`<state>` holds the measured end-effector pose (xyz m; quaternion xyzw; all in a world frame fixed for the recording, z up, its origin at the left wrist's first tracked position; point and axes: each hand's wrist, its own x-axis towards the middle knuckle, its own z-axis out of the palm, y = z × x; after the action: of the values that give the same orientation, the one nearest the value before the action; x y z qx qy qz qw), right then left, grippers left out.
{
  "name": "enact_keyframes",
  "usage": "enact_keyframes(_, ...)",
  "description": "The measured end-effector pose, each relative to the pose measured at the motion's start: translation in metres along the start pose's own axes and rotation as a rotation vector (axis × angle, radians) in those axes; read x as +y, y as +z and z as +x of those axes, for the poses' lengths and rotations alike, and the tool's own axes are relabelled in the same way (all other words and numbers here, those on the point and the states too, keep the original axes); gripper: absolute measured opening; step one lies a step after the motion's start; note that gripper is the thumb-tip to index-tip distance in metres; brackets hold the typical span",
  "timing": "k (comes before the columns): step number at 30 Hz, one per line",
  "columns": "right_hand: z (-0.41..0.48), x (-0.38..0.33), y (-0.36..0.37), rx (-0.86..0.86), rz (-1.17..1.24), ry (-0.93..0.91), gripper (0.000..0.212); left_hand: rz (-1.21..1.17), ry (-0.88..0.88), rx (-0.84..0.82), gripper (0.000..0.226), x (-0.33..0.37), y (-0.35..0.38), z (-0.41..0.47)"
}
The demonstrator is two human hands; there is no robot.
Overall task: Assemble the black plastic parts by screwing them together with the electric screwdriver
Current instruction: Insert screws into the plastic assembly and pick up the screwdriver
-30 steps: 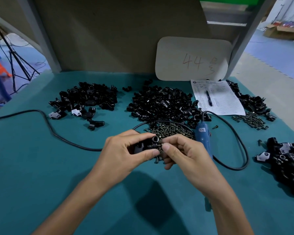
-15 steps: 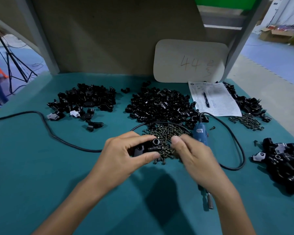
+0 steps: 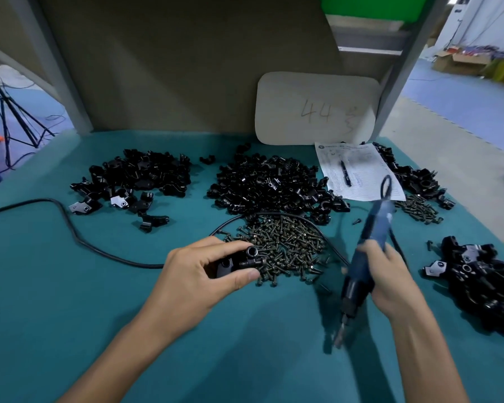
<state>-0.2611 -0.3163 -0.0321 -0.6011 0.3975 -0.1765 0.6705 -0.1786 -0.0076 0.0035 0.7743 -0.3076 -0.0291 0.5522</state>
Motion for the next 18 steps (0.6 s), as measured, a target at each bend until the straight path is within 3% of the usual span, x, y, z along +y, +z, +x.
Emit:
enact_keyframes(4, -0.015, -0.014, 0.008, -0.057, 0.595, 0.062, 0.031, -0.014, 0.007, -0.016, 0.039, 0.004, 0.008, 0.003)
enact_keyframes(7, -0.026, -0.023, 0.019, -0.059, 0.877, 0.081, 0.048, -0.017, 0.021, -0.026, 0.036, 0.007, 0.014, 0.004)
enact_keyframes(12, -0.035, -0.035, 0.037, 0.109, 1.086, 0.107, 0.040, 0.001, 0.042, -0.028, 0.035, 0.006, 0.019, 0.001)
enact_keyframes(18, -0.047, -0.044, 0.050, 0.186, 1.130, 0.075, 0.039, 0.035, 0.054, -0.054, 0.036, 0.004, 0.021, -0.001)
